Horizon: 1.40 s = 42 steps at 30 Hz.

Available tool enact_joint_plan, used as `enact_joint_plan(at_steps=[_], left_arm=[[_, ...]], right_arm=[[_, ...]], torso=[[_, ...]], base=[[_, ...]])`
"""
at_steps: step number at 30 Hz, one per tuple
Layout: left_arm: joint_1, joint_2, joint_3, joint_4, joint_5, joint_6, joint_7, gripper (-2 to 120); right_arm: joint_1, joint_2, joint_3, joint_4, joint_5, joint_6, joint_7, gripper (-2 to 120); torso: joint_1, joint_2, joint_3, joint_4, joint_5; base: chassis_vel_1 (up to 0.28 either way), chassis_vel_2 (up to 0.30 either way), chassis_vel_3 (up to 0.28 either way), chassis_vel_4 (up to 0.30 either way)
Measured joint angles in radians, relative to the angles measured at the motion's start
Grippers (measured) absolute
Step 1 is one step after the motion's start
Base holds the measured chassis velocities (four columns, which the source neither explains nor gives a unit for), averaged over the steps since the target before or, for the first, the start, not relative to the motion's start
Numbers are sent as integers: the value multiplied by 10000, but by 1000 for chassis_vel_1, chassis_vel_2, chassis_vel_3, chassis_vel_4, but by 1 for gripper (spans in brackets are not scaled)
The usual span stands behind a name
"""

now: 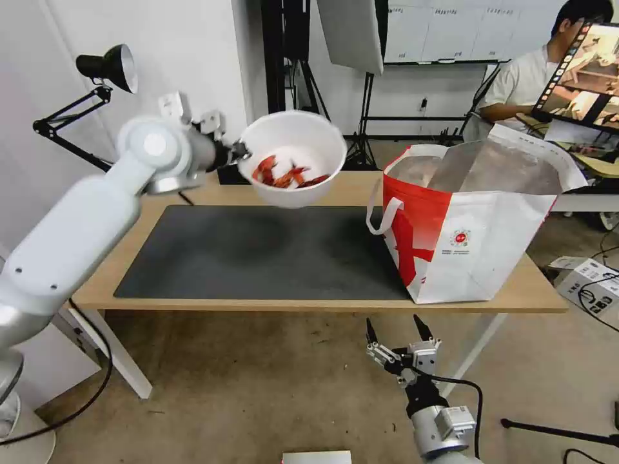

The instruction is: Pick up the trash from the table and place it into the takeout bag.

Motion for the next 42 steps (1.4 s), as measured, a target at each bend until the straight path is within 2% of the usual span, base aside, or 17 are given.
enact_joint_plan(at_steps=[3,6,7,8,10,11,13,14,17,22,25,26,29,36,42], left_arm=[[-449,-649,120,325,-48,54,-12,0],[-614,-1008,194,464,-52,77,-16,0],[-757,-1423,268,619,-45,97,-27,0],[-757,-1423,268,619,-45,97,-27,0],[-903,-2079,344,912,44,115,-100,0],[-903,-2079,344,912,44,115,-100,0],[-967,-2620,401,1216,229,122,-153,0],[-967,-2620,401,1216,229,122,-153,0],[-1064,-3408,457,1697,459,128,-165,0],[-1161,-4044,450,2115,586,127,-227,0],[-1278,-4713,490,2637,788,100,-256,0],[-1278,-4713,490,2637,788,100,-256,0],[-1325,-5400,651,3351,1267,27,-234,0],[-1232,-6087,929,3970,2035,-356,-95,0],[-968,-6154,1472,3917,3281,-1188,476,0]], right_arm=[[0,0,0,0,0,0,0,100],[0,0,0,0,0,0,0,100],[0,0,0,0,0,0,0,100],[0,0,0,0,0,0,0,100],[0,0,0,0,-1,0,0,100],[0,0,0,0,-1,0,0,100],[0,0,0,0,0,0,0,100],[0,0,0,0,0,0,0,100],[0,0,0,0,-1,0,0,100],[0,0,0,0,-1,0,0,100],[0,0,0,0,-1,0,0,100],[0,0,0,0,-1,0,0,100],[0,0,0,0,-1,0,0,100],[0,0,0,0,-1,0,0,100],[0,0,0,0,-1,0,0,100]], torso=[[0,0,0,0,0],[0,0,0,0,1],[0,0,0,0,1],[0,0,0,0,1],[0,0,0,-1,2],[0,0,0,-1,2],[0,0,0,-1,1],[0,0,0,-1,1],[0,-1,0,-2,2],[0,0,0,-1,0],[0,0,-1,0,1],[0,0,-1,0,1],[0,-1,0,-1,1],[0,0,-1,-1,0],[0,-1,-1,0,-1]], base=[[0,0,0,0],[0,0,0,0],[0,0,0,0],[0,0,0,0],[0,0,0,0],[0,0,0,0],[0,0,0,0],[0,0,0,0],[0,0,0,0],[0,0,0,0],[0,0,0,0],[0,0,0,0],[0,0,0,0],[0,0,0,0],[0,0,0,0]])
